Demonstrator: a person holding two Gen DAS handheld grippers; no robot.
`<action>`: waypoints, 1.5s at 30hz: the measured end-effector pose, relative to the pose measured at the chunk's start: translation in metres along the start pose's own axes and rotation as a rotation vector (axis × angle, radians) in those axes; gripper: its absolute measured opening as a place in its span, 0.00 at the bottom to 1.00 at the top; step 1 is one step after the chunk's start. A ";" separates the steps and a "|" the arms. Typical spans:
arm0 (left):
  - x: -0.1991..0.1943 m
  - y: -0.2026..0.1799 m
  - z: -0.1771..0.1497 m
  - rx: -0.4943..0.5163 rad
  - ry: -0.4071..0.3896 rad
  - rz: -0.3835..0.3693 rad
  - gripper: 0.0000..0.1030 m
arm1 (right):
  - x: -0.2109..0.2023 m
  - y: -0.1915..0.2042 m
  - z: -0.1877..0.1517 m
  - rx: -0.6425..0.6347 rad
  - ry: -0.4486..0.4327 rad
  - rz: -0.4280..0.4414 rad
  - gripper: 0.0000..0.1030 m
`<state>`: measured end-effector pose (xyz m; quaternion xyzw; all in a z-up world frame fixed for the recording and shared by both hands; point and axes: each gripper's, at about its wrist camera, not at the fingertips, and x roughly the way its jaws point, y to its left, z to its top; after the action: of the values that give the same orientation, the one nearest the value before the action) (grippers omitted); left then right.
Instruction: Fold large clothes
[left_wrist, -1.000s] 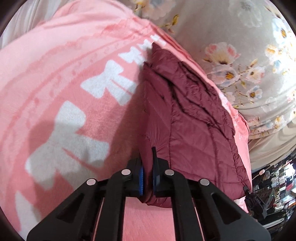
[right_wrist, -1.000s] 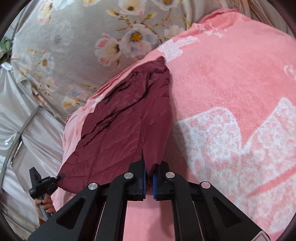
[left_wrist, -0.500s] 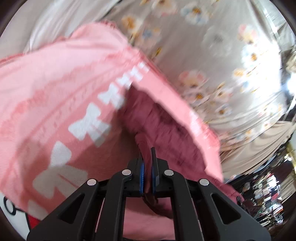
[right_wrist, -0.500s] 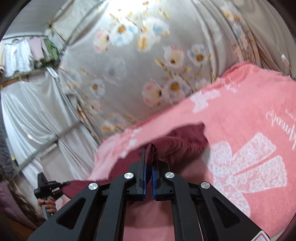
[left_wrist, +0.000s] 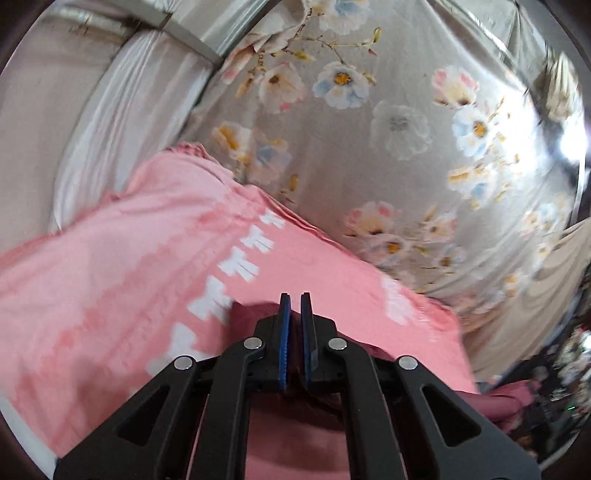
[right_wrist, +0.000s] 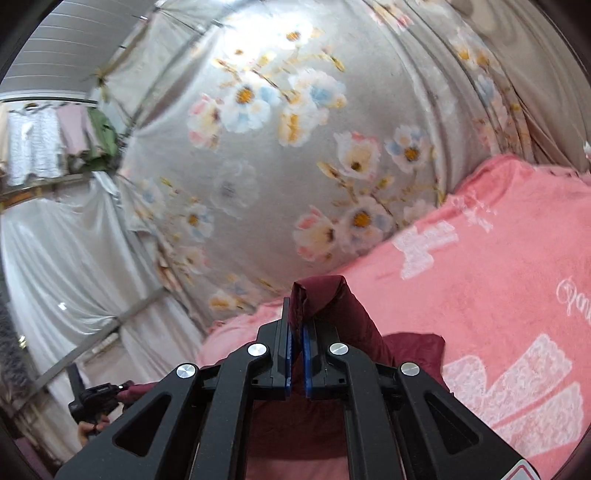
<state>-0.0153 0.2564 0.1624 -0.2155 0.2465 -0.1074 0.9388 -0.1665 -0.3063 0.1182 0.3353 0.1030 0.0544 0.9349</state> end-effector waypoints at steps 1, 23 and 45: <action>0.013 -0.004 0.004 0.031 -0.020 0.078 0.02 | 0.013 -0.009 -0.001 0.022 0.016 -0.012 0.04; 0.141 0.012 -0.019 0.105 0.236 0.051 0.09 | 0.145 -0.086 -0.017 0.090 0.195 -0.196 0.04; 0.256 0.031 -0.029 0.014 0.393 -0.155 0.00 | 0.158 -0.082 -0.015 0.071 0.206 -0.251 0.04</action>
<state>0.1916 0.1947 0.0184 -0.2024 0.4067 -0.2210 0.8630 -0.0132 -0.3330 0.0305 0.3451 0.2412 -0.0321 0.9065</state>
